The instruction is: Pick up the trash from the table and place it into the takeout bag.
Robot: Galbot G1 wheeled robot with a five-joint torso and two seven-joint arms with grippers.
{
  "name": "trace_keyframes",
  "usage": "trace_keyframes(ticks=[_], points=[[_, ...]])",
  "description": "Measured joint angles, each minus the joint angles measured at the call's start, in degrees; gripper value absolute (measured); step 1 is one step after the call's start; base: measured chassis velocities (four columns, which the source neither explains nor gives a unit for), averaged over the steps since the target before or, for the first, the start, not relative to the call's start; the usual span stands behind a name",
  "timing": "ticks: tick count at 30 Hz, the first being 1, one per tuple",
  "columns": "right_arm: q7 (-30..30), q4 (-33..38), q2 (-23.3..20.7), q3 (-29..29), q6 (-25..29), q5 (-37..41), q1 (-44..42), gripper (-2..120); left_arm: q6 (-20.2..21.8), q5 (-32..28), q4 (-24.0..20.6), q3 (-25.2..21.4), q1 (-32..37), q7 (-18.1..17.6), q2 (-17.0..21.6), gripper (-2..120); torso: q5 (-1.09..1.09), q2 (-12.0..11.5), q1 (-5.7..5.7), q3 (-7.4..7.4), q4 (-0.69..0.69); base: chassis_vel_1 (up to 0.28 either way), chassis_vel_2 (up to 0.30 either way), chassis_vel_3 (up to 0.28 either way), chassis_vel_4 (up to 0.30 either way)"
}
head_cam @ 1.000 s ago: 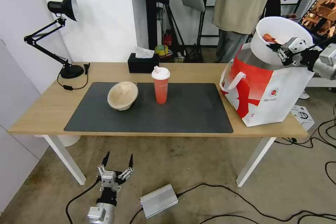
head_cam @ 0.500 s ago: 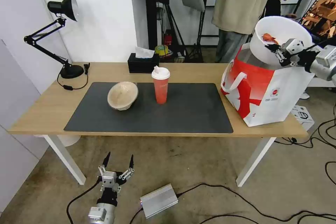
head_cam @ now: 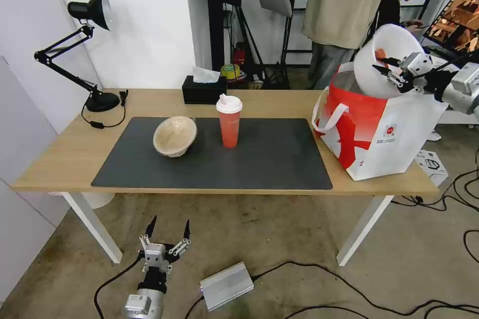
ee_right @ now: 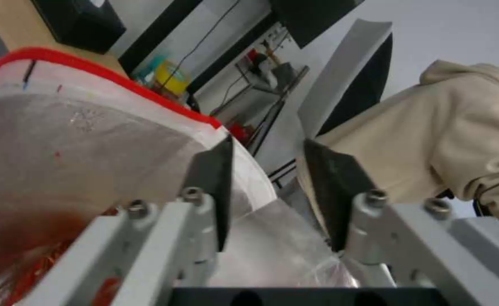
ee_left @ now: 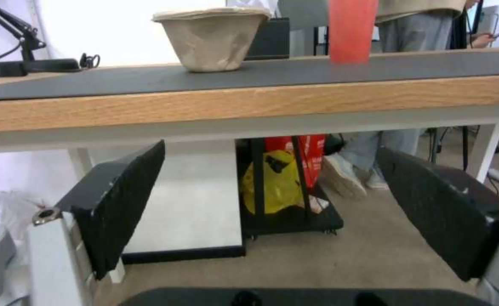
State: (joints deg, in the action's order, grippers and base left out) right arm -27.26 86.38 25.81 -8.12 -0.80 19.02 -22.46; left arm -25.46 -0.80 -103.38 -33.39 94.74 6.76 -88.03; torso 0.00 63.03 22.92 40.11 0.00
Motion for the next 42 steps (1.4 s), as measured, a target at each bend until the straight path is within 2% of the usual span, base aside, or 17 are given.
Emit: trace_keyframes(ticks=[1, 2, 3, 4, 6, 7, 10, 13, 27, 42], points=[[0.08, 0.15, -0.06, -0.01, -0.05, 0.09, -0.01, 42, -0.02, -0.02, 0.00, -0.02, 0.02, 0.00, 0.00, 100, 0.00, 0.00, 0.00, 0.00, 0.00, 0.000, 0.000, 0.000, 0.000], [0.08, 0.15, -0.06, -0.01, -0.05, 0.09, -0.01, 42, -0.02, -0.02, 0.00, -0.02, 0.02, 0.00, 0.00, 100, 0.00, 0.00, 0.00, 0.00, 0.00, 0.000, 0.000, 0.000, 0.000], [0.12, 0.35, -0.10, -0.02, -0.11, 0.17, -0.01, 49, -0.03, -0.03, -0.01, -0.04, 0.03, 0.00, 0.01, 100, 0.00, 0.00, 0.00, 0.00, 0.00, 0.000, 0.000, 0.000, 0.000], [0.13, 0.43, -0.12, -0.02, -0.12, 0.19, -0.02, 51, -0.03, -0.04, -0.02, -0.05, 0.03, 0.00, 0.01, 100, 0.00, 0.00, 0.00, 0.00, 0.00, 0.000, 0.000, 0.000, 0.000], [0.16, 1.11, -0.22, -0.03, -0.31, 0.32, -0.14, 62, -0.05, -0.09, -0.14, -0.07, 0.04, 0.02, 0.01, 100, 0.00, 0.00, 0.00, 0.00, 0.00, 0.000, 0.000, 0.000, 0.000], [0.16, 1.11, -0.22, -0.03, -0.31, 0.32, -0.14, 62, -0.05, -0.09, -0.14, -0.07, 0.04, 0.02, 0.01, 100, 0.00, 0.00, 0.00, 0.00, 0.00, 0.000, 0.000, 0.000, 0.000], [0.21, 1.95, -0.25, -0.05, -0.93, 0.44, -0.36, 78, -0.09, -0.11, -0.21, -0.08, 0.03, 0.07, 0.00, 100, 0.00, 0.00, 0.00, 0.00, 0.00, 0.000, 0.000, 0.000, 0.000], [0.29, 2.34, -0.24, -0.09, -1.58, 0.71, -0.38, 83, -0.19, -0.14, -0.21, -0.09, 0.04, 0.10, -0.01, 100, 0.00, 0.01, 0.00, 0.00, 0.00, 0.000, 0.000, 0.000, 0.000], [1.38, 3.08, -0.32, -0.13, -1.77, 1.41, -0.38, 84, -0.25, -0.20, 0.12, -0.14, -0.07, 0.21, 0.07, 100, 0.00, 0.00, 0.00, 0.00, 0.00, 0.000, 0.000, 0.000, 0.000], [4.23, 7.22, -1.45, -1.41, -3.46, 3.91, -1.07, 84, -0.04, -0.35, -0.23, -0.49, -0.31, 0.32, 0.40, 100, 0.00, 0.00, 0.00, 0.00, 0.00, 0.000, 0.000, 0.000, 0.000]])
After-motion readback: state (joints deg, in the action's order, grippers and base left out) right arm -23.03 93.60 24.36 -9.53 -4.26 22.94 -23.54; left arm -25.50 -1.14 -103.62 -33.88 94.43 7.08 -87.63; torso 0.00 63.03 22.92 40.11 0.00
